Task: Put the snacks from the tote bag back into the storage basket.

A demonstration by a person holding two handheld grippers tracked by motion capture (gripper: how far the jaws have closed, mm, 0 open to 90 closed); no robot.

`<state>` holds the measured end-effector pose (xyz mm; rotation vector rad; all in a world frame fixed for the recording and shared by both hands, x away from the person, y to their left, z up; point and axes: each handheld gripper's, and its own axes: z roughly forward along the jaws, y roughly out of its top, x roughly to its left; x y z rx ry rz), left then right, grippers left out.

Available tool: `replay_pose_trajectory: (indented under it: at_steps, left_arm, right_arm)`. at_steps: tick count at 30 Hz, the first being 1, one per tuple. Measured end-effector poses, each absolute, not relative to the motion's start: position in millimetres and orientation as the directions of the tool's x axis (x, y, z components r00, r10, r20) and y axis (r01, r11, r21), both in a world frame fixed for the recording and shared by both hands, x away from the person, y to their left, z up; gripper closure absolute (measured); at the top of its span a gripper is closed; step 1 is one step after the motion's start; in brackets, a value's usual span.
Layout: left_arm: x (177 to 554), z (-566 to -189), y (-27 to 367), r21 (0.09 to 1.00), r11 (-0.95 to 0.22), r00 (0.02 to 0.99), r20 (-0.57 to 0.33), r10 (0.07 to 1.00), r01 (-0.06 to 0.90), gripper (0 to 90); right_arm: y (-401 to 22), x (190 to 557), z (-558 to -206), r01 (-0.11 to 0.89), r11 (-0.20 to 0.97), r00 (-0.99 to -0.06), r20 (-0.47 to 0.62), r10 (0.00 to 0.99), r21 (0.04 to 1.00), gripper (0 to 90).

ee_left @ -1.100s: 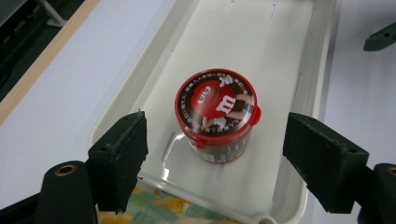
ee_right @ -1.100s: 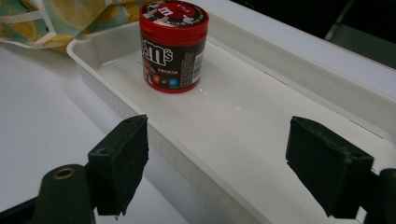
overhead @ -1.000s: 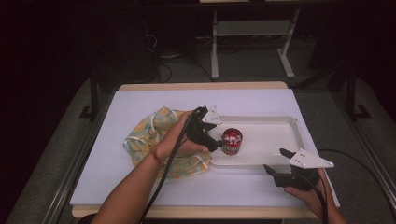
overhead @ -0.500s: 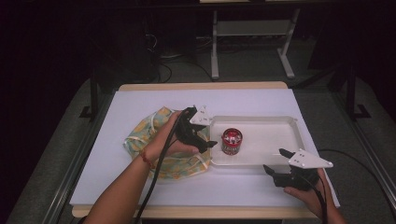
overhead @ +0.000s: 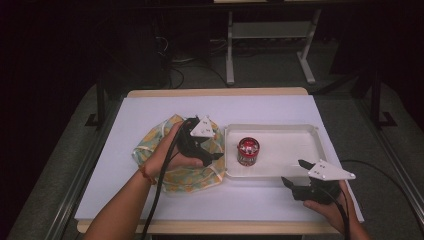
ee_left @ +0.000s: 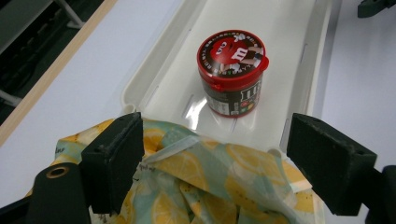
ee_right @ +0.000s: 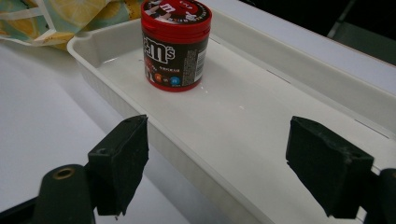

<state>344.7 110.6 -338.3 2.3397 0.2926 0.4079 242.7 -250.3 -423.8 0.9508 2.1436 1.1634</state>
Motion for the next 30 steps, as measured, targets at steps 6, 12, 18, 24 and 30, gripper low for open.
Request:
replay_pose_trajectory:
  at_steps: [6,12,18,24,30]
  left_arm:
    - [342.7,-338.1,116.3,0.704,-0.704,0.919,0.213,0.332,0.091,18.9]
    - [342.4,-339.1,121.1,0.705,-0.704,0.917,0.218,0.335,0.090,19.0]
    - [342.0,-342.8,126.7,0.700,-0.708,0.911,0.230,0.343,0.090,19.0]
    - [340.5,-345.6,133.2,0.695,-0.714,0.908,0.241,0.342,0.085,19.0]
    - [338.3,-347.6,140.7,0.698,-0.711,0.903,0.248,0.350,0.084,19.4]
  right_arm:
    - [-249.7,242.6,-423.9,0.334,0.387,-0.620,-0.108,0.777,0.859,20.5]
    - [-249.5,242.7,-424.1,0.336,0.386,-0.621,-0.106,0.777,0.859,20.6]
    - [-249.6,242.6,-424.2,0.337,0.388,-0.621,-0.107,0.777,0.858,20.5]
    - [-249.7,242.7,-424.2,0.337,0.387,-0.620,-0.107,0.777,0.858,20.5]
    - [-249.5,242.9,-424.3,0.337,0.388,-0.621,-0.107,0.777,0.858,20.5]
